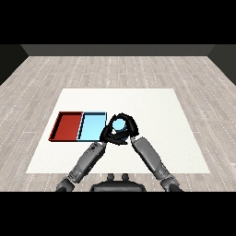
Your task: Pick the blue can and put it in the blue box
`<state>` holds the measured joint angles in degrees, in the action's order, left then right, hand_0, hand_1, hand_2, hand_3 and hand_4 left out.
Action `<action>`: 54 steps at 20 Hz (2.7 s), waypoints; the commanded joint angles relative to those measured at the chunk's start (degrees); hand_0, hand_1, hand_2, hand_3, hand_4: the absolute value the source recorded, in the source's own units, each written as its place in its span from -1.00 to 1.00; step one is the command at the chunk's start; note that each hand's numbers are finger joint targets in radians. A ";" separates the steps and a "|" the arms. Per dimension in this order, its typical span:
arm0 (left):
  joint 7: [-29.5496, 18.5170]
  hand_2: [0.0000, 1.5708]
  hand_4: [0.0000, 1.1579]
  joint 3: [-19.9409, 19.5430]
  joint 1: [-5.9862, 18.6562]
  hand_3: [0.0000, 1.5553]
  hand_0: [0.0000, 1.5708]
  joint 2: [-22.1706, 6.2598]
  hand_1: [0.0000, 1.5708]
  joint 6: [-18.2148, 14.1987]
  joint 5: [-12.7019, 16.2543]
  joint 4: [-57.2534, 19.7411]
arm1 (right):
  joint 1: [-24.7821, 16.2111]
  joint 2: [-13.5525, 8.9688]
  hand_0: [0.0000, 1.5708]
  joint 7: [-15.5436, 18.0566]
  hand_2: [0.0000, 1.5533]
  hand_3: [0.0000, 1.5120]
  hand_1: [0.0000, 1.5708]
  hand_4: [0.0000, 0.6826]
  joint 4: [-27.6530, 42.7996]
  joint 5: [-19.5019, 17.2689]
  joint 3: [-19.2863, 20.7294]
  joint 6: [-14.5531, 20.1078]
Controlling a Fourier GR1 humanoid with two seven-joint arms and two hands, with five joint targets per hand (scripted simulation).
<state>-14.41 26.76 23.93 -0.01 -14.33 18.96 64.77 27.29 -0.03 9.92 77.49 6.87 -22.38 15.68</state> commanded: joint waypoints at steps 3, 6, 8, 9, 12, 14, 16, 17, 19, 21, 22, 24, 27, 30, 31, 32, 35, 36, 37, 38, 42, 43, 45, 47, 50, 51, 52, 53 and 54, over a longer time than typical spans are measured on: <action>-5.26 -1.00 -1.00 -1.53 -0.83 -1.00 -1.00 0.01 -1.00 3.44 -1.32 -4.27 | 0.35 0.03 0.87 3.52 0.89 0.88 0.87 0.71 -3.04 1.69 -1.11 0.50; 1.90 -1.00 -1.00 -0.64 -1.80 -1.00 -1.00 0.01 -1.00 1.83 -1.04 3.75 | 1.42 0.03 0.83 4.27 0.87 0.86 0.83 0.68 -4.86 2.64 -3.08 2.18; -3.09 -1.00 -1.00 0.32 -1.08 -1.00 -1.00 0.01 -1.00 2.92 1.31 -0.48 | 2.83 0.03 0.84 2.77 0.85 0.85 0.84 0.65 -4.49 2.89 -3.53 2.74; -3.00 -1.00 -1.00 4.90 -1.70 -1.00 -1.00 0.01 -1.00 -2.20 2.42 1.76 | 0.98 0.03 0.86 1.92 0.86 0.85 0.86 0.63 -0.89 0.92 -5.02 3.30; 1.83 -1.00 -1.00 3.67 4.88 -1.00 -1.00 0.01 -1.00 -5.90 0.84 1.12 | -0.29 0.03 0.88 5.72 0.88 0.85 0.88 0.58 -3.40 5.17 -9.44 6.69; -0.72 -1.00 -0.81 2.76 1.33 -1.00 -1.00 0.00 -1.00 -4.09 -0.93 -1.74 | 4.75 0.02 0.89 2.05 0.89 0.86 0.89 0.57 -5.08 5.25 -3.43 1.39; 3.64 -1.00 -0.71 4.37 3.44 -1.00 -1.00 0.00 -1.00 -8.85 0.31 -0.12 | -1.25 0.02 0.93 2.82 0.90 0.87 0.93 0.60 0.14 3.32 -6.80 2.96; 4.44 -1.00 -1.00 0.79 4.83 -1.00 -1.00 -0.01 -1.00 -6.28 -2.04 -1.73 | 4.45 0.01 0.92 2.18 0.89 0.86 0.92 0.65 -4.36 6.33 -7.46 4.34; 3.40 -1.00 -1.00 1.50 6.29 -1.00 -1.00 -0.04 -1.00 -7.34 -3.81 -6.02 | -2.02 -0.01 0.90 3.09 0.88 0.86 0.90 0.67 -0.27 4.23 -9.42 3.21; 2.94 -1.00 -1.00 3.74 7.42 -1.00 -1.00 -0.05 -1.00 -8.89 -2.56 -7.56 | 2.47 -0.02 0.90 1.91 0.88 0.86 0.90 0.67 -2.63 4.76 -5.15 1.33; 5.81 -1.00 -1.00 3.52 6.94 -1.00 -1.00 -0.05 -1.00 -9.69 -5.84 -4.23 | 2.34 -0.03 0.90 4.00 0.88 0.86 0.90 0.67 -3.53 7.21 -7.70 3.38; 5.45 -1.00 -1.00 3.23 9.04 -1.00 -1.00 -0.71 -1.00 -8.79 -8.59 -5.65 | 1.07 -0.04 0.88 -0.27 0.88 0.85 0.88 0.64 0.47 3.93 -7.93 4.46; 3.76 0.23 0.12 3.01 4.36 0.10 0.14 -0.10 0.14 -12.35 -0.88 -1.75 | 1.90 -0.05 0.89 3.42 0.88 0.86 0.89 0.64 -3.20 5.83 -5.35 1.96; 4.96 0.01 0.11 2.57 3.47 -0.74 -0.01 -0.48 -0.01 -11.57 -6.56 -0.91 | 5.13 -0.05 0.89 -1.55 0.88 0.86 0.89 0.72 -0.92 7.40 -7.88 4.56; 1.75 0.08 0.12 5.71 4.45 -0.25 0.00 -0.09 0.00 -13.49 -3.76 -3.79 | 3.46 -0.05 0.89 0.85 0.88 0.86 0.89 0.73 -0.85 6.93 -6.71 3.38; 3.97 0.12 0.14 7.12 4.72 -0.29 0.08 -0.09 0.08 -15.23 -4.96 -1.39 | 0.17 -0.56 0.89 2.55 0.87 0.85 0.89 0.73 -0.01 5.62 -4.69 -0.92; 3.14 -0.05 0.12 -1.07 6.02 -0.56 -0.11 -0.08 -0.11 -8.36 -3.29 -5.05 | 2.97 -0.04 0.87 1.20 0.87 0.86 0.87 0.71 -0.31 6.57 -7.59 3.65; 4.25 0.09 0.11 0.89 3.63 -0.27 0.06 -0.07 0.06 -10.94 -4.13 -2.53 | -0.45 -0.04 0.87 5.33 0.87 0.86 0.87 0.69 -2.03 5.48 -5.85 0.55; 7.09 0.13 0.08 6.03 5.77 -0.18 0.17 -0.05 0.17 -18.68 -3.40 -1.50 | 1.69 -0.04 0.87 0.33 0.87 0.86 0.87 0.69 0.28 5.73 -3.99 1.33; 3.09 0.72 0.08 3.70 2.36 0.34 0.83 -0.05 0.83 -14.99 -1.05 0.51 | 1.24 -0.97 0.86 0.38 0.87 0.86 0.86 0.69 1.93 4.63 -3.10 0.30; -6.42 1.00 0.21 -0.87 7.45 0.89 1.00 -0.04 1.00 -14.26 2.51 -6.55 | -0.47 -0.74 0.50 -0.49 0.61 0.48 0.50 0.19 2.48 7.30 -2.40 0.89; -6.36 0.98 0.53 2.37 1.78 0.85 1.00 -0.03 1.00 -16.06 0.39 0.11 | -1.88 -0.29 0.06 -3.23 0.17 -0.22 0.06 -0.58 5.34 4.18 -5.05 2.65; -9.61 0.98 0.80 3.22 5.29 0.89 1.00 -0.02 1.00 -18.00 3.21 -3.31 | -0.63 -0.02 -1.00 -2.02 -1.00 -1.00 -1.00 -1.00 1.42 4.34 -3.98 1.60; -10.46 0.98 0.80 3.59 5.76 0.89 1.00 -0.02 1.00 -18.18 4.20 -4.15 | -0.73 -0.01 -1.00 -2.08 -1.00 -1.00 -1.00 -1.00 1.50 4.24 -3.91 1.51; -12.58 0.98 0.80 3.96 3.40 0.89 1.00 -0.02 1.00 -17.88 4.46 -1.46 | -2.29 -0.84 -1.00 -4.23 -1.00 -1.00 -1.00 -1.00 4.35 3.65 -2.44 -0.52; -13.44 0.97 0.89 4.27 5.82 0.89 1.00 -0.02 1.00 -17.04 7.06 -4.95 | 0.07 0.00 -1.00 1.73 -1.00 -1.00 -1.00 -1.00 -2.29 4.59 -3.04 0.89; -11.50 0.97 0.92 5.24 8.17 0.88 1.00 -0.02 1.00 -18.93 8.23 -5.39 | 2.62 0.00 -1.00 1.07 -1.00 -1.00 -1.00 -1.00 -4.06 4.95 -0.73 0.28; -12.61 0.97 0.93 2.60 6.34 0.86 1.00 -0.02 1.00 -16.05 5.13 -5.01 | 1.00 0.01 -1.00 -2.71 -1.00 -1.00 -1.00 -1.00 0.13 3.13 -0.79 1.09; -12.73 0.99 0.96 4.69 3.79 0.86 1.00 -0.01 1.00 -20.34 2.59 -2.40 | 1.29 0.01 -1.00 -1.28 -1.00 -1.00 -1.00 -1.00 0.14 3.07 -3.07 5.13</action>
<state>-25.88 31.17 28.75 -0.43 -32.12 23.08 60.26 27.95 -0.28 8.66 77.75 10.81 -24.82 17.43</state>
